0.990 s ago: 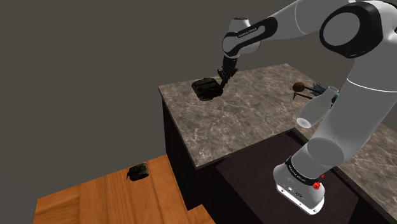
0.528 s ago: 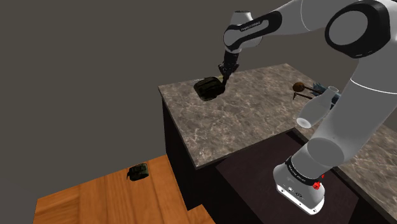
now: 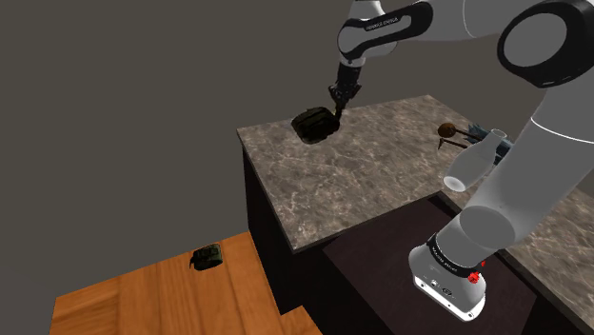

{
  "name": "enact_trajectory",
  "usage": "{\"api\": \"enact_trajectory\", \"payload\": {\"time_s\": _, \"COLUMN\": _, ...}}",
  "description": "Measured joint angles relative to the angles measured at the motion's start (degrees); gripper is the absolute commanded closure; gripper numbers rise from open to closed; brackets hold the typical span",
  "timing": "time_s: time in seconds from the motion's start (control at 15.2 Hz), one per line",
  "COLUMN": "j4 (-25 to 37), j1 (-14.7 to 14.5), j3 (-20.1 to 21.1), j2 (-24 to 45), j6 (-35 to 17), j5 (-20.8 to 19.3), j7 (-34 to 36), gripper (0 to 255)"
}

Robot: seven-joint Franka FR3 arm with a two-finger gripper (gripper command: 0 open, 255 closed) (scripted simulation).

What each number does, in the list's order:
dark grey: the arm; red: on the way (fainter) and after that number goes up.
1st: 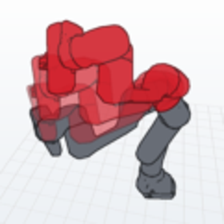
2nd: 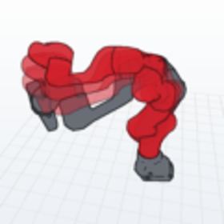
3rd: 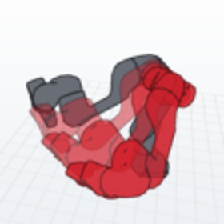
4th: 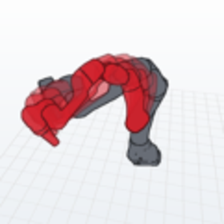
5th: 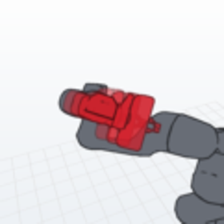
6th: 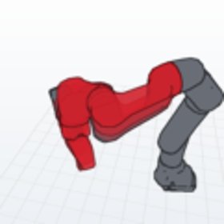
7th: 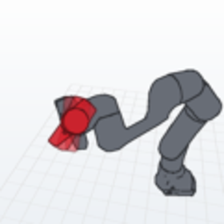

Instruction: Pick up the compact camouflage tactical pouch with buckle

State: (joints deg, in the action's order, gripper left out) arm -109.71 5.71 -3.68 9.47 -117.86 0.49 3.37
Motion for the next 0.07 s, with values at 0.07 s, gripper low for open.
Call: {"api": "enact_trajectory", "payload": {"time_s": 0.07, "j4": 0.2, "j1": 0.0, "j3": 0.0, "j2": -0.1, "j6": 0.3, "j5": 0.0, "j7": -0.1, "gripper": 255}}
